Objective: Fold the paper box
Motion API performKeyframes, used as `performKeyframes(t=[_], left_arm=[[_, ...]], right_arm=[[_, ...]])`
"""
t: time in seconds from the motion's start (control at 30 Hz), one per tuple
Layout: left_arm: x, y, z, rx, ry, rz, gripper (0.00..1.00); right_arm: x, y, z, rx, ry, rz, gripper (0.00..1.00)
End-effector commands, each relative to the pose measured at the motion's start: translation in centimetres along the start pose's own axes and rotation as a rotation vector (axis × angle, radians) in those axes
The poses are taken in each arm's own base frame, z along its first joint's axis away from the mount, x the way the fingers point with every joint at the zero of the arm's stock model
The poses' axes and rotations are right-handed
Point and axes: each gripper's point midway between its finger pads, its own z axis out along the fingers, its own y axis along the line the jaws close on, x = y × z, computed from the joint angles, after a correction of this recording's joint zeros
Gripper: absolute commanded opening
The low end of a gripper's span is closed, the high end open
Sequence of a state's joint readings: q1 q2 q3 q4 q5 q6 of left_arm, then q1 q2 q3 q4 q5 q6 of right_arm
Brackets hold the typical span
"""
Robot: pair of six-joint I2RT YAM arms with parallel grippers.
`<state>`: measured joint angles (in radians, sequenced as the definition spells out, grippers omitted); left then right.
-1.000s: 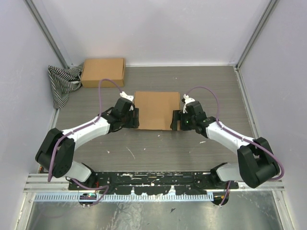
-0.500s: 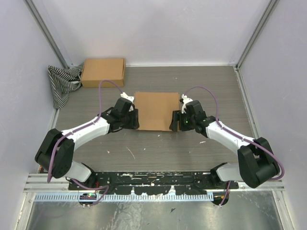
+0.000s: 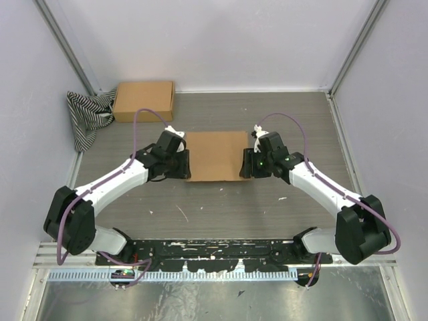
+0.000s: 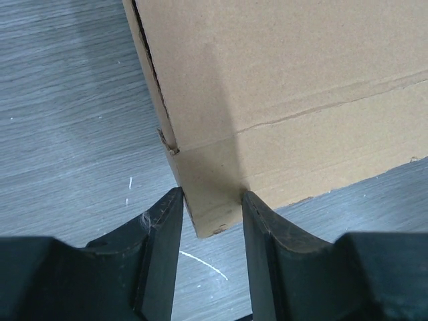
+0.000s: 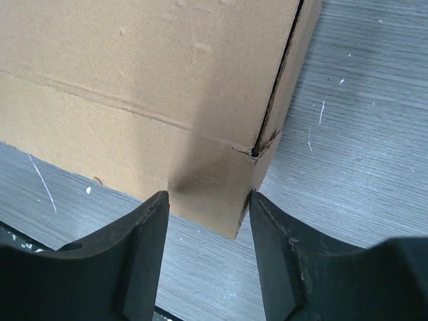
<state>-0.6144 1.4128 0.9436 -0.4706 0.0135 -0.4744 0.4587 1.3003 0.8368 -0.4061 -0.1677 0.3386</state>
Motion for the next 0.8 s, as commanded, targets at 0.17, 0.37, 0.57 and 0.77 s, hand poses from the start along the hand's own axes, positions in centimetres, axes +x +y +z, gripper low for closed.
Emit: performKeyframes(t=[0.17, 0.37, 0.57, 0.77], left_arm=[[-0.9, -2.0, -2.8, 0.05, 0.046, -0.01, 0.46], [0.5, -1.6, -1.8, 0.036, 0.125, 0.0, 0.46], [2.0, -1.3, -1.3, 0.035, 0.177, -0.004, 0.46], [2.9, -1.1, -1.4, 0.041, 0.215, 0.004, 0.46]], right_arm=[[-1.7, 2.9, -1.6, -0.094, 0.02, -0.013, 0.54], [0.5, 2.2, -0.5, -0.103, 0.123, 0.003, 0.54], [2.9, 1.4, 0.4, -0.1, 0.222, 0.023, 0.54], [3.1, 1.3, -0.1, -0.102, 0.249, 0.028, 0.54]])
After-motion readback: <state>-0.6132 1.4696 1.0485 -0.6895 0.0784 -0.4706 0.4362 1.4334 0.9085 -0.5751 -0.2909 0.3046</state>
